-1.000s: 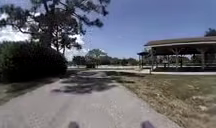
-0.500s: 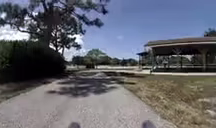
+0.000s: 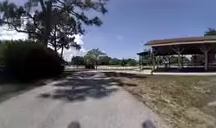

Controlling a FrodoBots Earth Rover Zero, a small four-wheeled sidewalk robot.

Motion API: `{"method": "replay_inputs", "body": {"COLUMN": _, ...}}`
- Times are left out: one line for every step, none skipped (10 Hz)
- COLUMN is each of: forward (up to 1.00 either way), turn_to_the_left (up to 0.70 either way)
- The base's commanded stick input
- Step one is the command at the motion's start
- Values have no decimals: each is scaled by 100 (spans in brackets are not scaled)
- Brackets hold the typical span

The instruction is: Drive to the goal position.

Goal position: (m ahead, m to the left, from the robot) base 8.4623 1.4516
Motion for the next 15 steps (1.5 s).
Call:
{"method": "replay_inputs", "body": {"forward": 50, "turn_to_the_left": 0}}
{"method": "replay_inputs", "body": {"forward": 50, "turn_to_the_left": 0}}
{"method": "replay_inputs", "body": {"forward": 50, "turn_to_the_left": 0}}
{"method": "replay_inputs", "body": {"forward": 50, "turn_to_the_left": 0}}
{"method": "replay_inputs", "body": {"forward": 50, "turn_to_the_left": 0}}
{"method": "replay_inputs", "body": {"forward": 50, "turn_to_the_left": 20}}
{"method": "replay_inputs", "body": {"forward": 50, "turn_to_the_left": 25}}
{"method": "replay_inputs", "body": {"forward": 50, "turn_to_the_left": 25}}
{"method": "replay_inputs", "body": {"forward": 50, "turn_to_the_left": 25}}
{"method": "replay_inputs", "body": {"forward": 50, "turn_to_the_left": 25}}
{"method": "replay_inputs", "body": {"forward": 50, "turn_to_the_left": 25}}
{"method": "replay_inputs", "body": {"forward": 50, "turn_to_the_left": 25}}
{"method": "replay_inputs", "body": {"forward": 50, "turn_to_the_left": 25}}
{"method": "replay_inputs", "body": {"forward": 50, "turn_to_the_left": 25}}
{"method": "replay_inputs", "body": {"forward": 50, "turn_to_the_left": 16}}
